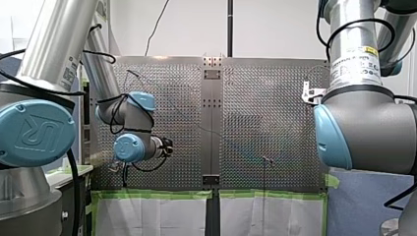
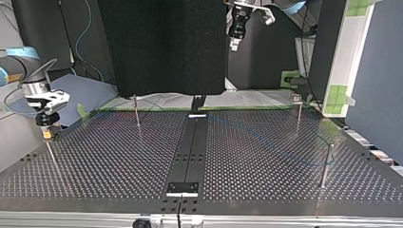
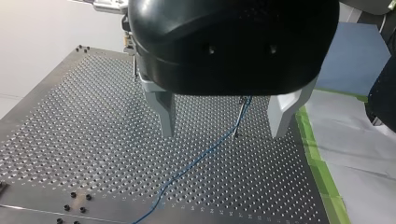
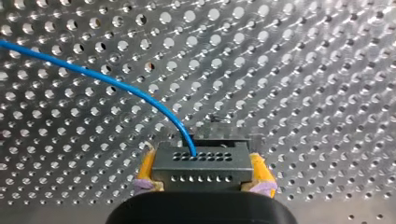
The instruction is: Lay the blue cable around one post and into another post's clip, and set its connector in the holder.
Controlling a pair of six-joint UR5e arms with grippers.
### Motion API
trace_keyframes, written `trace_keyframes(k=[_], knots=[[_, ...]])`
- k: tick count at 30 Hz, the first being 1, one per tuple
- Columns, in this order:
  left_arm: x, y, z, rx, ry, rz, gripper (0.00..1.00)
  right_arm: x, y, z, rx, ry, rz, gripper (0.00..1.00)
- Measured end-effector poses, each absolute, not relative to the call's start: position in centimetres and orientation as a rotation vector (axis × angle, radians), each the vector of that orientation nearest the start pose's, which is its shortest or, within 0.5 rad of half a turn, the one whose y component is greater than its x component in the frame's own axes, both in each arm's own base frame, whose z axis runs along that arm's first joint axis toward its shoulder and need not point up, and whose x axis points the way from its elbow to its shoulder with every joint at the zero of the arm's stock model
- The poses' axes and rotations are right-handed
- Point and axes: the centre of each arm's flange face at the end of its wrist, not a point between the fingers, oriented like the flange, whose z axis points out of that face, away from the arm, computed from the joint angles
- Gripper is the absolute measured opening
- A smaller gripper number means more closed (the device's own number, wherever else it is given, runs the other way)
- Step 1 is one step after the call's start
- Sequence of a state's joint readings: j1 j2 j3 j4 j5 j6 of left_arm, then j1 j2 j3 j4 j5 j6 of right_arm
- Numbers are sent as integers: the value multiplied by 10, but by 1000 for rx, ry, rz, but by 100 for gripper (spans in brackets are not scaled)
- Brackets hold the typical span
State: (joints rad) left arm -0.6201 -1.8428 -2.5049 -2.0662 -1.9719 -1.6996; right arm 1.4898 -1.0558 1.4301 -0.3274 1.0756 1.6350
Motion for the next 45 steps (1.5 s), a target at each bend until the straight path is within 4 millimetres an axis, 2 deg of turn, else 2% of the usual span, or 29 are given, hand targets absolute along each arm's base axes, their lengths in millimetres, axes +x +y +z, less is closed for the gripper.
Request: trace_keyframes(k=[17,41,43,44,45], knots=[[215,-270,95,117,1691,-220,98,129,-677,294,1511,-1056,1559,0],[218,-268,95,110,1690,-215,98,131,-677,295,1518,-1043,1559,0],[218,-268,95,110,1690,-214,98,132,-677,294,1519,-1044,1557,4],[218,-268,95,109,1691,-214,98,132,-677,294,1518,-1044,1555,13],[218,-268,95,109,1691,-213,98,133,-677,294,1518,-1045,1553,28]])
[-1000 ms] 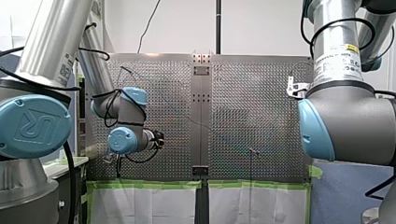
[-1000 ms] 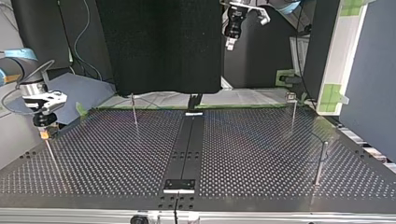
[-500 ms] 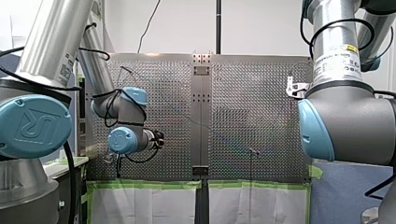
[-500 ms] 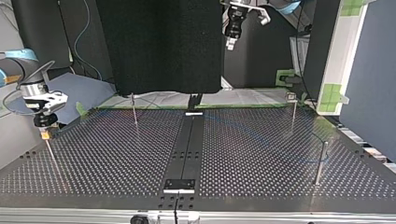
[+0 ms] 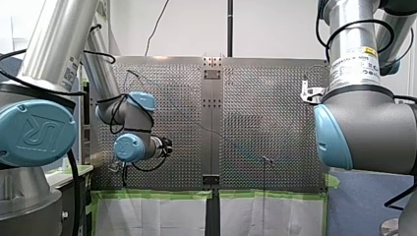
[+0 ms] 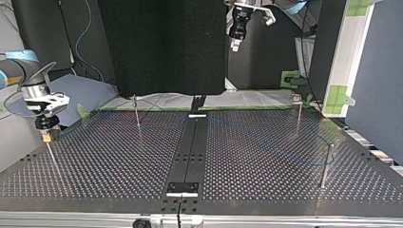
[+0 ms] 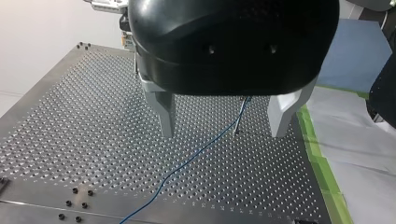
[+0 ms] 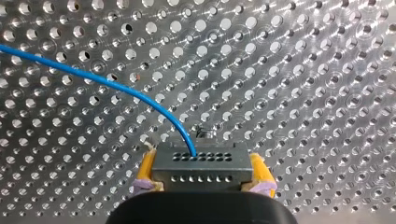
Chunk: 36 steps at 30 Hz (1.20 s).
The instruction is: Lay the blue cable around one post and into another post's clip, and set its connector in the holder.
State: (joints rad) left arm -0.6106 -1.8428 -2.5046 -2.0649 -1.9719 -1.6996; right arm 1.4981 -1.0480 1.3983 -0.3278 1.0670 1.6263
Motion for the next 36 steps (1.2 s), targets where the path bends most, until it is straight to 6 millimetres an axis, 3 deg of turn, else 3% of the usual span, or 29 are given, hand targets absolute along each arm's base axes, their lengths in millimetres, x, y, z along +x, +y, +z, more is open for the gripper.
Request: trace_keyframes(k=[1,2,3,4,5,7,8,9,36], knots=[[218,-268,95,108,1691,-213,98,133,-677,295,1516,-1045,1550,28],[218,-268,95,108,1691,-212,98,133,-677,294,1515,-1047,1547,38],[218,-268,95,108,1691,-212,98,132,-677,294,1510,-1051,1541,56],[218,-267,95,108,1691,-211,98,132,-677,294,1506,-1054,1537,56],[219,-267,95,109,1691,-210,98,131,-678,294,1503,-1058,1532,72],[219,-267,95,109,1691,-209,98,130,-678,294,1496,-1066,1524,77],[219,-267,95,108,1691,-209,98,130,-678,294,1494,-1068,1521,92],[219,-267,95,108,1691,-208,98,130,-678,294,1492,-1070,1519,99],[221,-266,95,105,1691,-203,98,140,-676,294,1497,-1065,1524,99]])
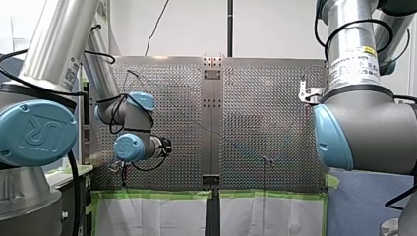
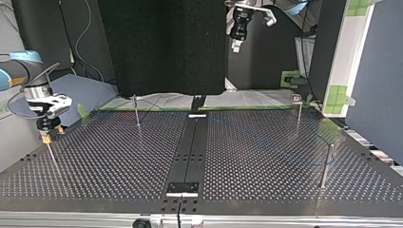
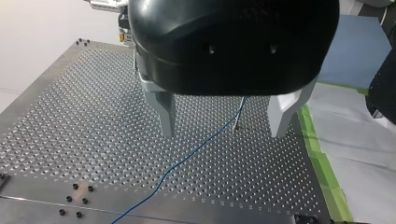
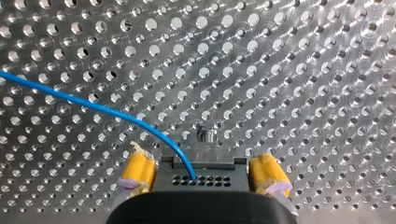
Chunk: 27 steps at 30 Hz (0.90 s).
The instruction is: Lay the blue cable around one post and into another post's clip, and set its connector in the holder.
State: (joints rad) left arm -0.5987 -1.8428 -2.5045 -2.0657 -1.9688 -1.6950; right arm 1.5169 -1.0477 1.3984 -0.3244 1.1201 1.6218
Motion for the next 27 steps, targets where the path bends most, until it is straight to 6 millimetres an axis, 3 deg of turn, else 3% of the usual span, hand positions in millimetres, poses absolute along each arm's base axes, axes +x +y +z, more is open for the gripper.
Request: trace_keyframes(k=[27], knots=[[222,-266,95,102,1688,-203,98,156,-673,294,1531,-1028,1556,99]])
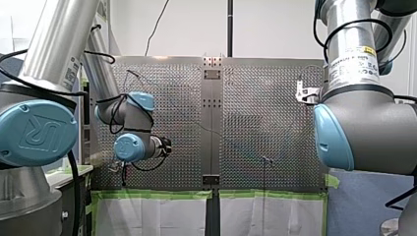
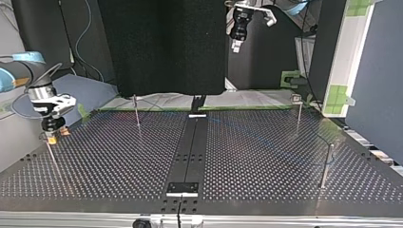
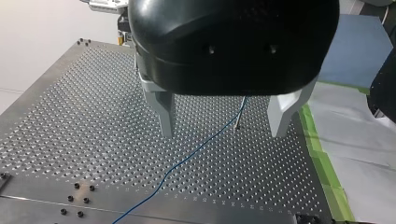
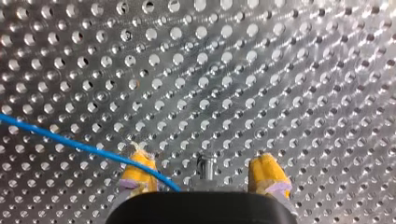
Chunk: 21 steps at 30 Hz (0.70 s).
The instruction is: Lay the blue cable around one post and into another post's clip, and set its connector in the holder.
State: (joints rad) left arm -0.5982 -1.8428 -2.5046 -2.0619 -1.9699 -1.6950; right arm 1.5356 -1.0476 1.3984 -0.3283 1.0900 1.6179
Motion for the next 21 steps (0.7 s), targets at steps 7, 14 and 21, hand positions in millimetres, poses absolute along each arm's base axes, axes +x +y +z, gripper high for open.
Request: trace_keyframes(k=[7,14,21], knots=[[222,-265,95,103,1688,-201,98,160,-671,294,1540,-1021,1559,99],[222,-265,95,104,1688,-195,98,164,-670,294,1546,-1015,1560,99],[223,-264,95,107,1688,-188,98,166,-669,293,1555,-1016,1557,99]])
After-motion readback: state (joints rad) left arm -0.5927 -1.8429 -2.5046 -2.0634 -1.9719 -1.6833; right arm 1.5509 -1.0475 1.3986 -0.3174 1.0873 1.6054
